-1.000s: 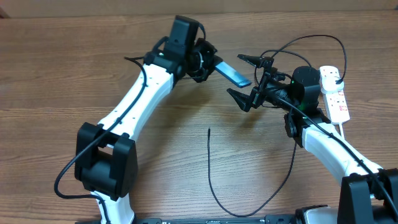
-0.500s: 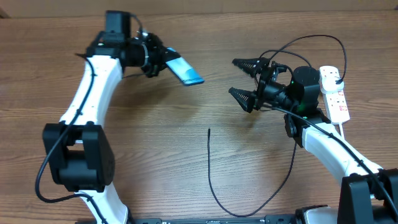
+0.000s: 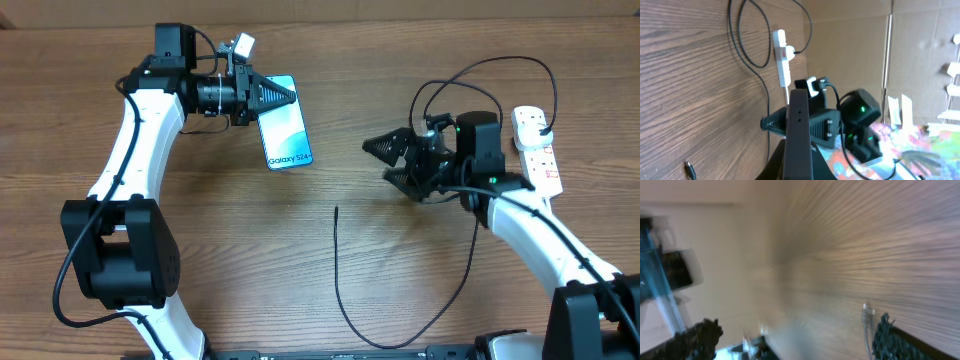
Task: Plug charger to phone and switch on socket
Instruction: 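Lower the right gripper onto the black cable's connector end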
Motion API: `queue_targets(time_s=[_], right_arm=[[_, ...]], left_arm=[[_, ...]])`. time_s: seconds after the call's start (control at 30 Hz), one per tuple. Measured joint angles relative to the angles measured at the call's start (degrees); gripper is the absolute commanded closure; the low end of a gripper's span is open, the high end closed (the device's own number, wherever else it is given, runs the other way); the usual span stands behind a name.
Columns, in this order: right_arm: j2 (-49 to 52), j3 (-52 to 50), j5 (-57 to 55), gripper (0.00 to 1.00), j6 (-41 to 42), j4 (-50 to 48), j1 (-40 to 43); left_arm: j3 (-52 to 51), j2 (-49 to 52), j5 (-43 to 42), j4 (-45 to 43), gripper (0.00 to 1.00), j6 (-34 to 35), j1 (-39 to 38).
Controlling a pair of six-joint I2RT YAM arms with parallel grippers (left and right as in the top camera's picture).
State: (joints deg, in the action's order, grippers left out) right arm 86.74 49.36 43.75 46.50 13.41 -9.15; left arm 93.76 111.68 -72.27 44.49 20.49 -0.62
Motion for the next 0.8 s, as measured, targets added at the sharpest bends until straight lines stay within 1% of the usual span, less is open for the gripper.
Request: queue_targets(time_s=[0.07, 0.13, 0.17, 0.27, 0.3, 0.33, 0.5, 0.63, 0.8], right_arm=[[0.0, 3.7, -4.9, 0.0, -4.8, 8.8, -0.6], [0.0, 8.2, -11.5, 0.0, -9.6, 15.8, -2.3], [0.0, 10.0, -15.1, 0.0, -11.6, 17.7, -4.0], [0.0, 11.1, -23.7, 0.0, -14.2, 20.4, -9.4], [0.0, 11.1, -25.0, 0.0, -14.5, 20.9, -10.6], [0.0, 11.1, -29.1, 0.0, -15.1, 21.8, -14.1], [0.1, 11.1, -40.1, 0.0, -15.0, 27.1, -24.6], [2.4, 11.1, -43.7, 0.0, -13.3, 27.3, -28.9], [8.3, 11.1, -45.1, 0.0, -11.6, 26.1, -30.8]], left_arm=[[0.0, 0.0, -1.1, -1.0, 0.96, -1.5, 0.5], [0.0, 0.0, -1.8, -1.6, 0.95, -2.1, 1.3], [0.0, 0.0, -2.1, -1.7, 0.96, -2.3, 2.2], [0.0, 0.0, -2.4, -1.8, 0.96, -2.3, 4.6], [0.0, 0.0, -2.5, -1.8, 0.96, -2.3, 5.2], [0.0, 0.0, -2.6, -1.8, 0.96, -2.3, 6.4], [0.0, 0.0, -3.2, -1.2, 0.95, -2.3, 9.1], [0.0, 0.0, -3.7, -1.2, 0.95, -2.3, 9.3], [0.0, 0.0, -3.8, -1.0, 0.96, -2.3, 9.2]])
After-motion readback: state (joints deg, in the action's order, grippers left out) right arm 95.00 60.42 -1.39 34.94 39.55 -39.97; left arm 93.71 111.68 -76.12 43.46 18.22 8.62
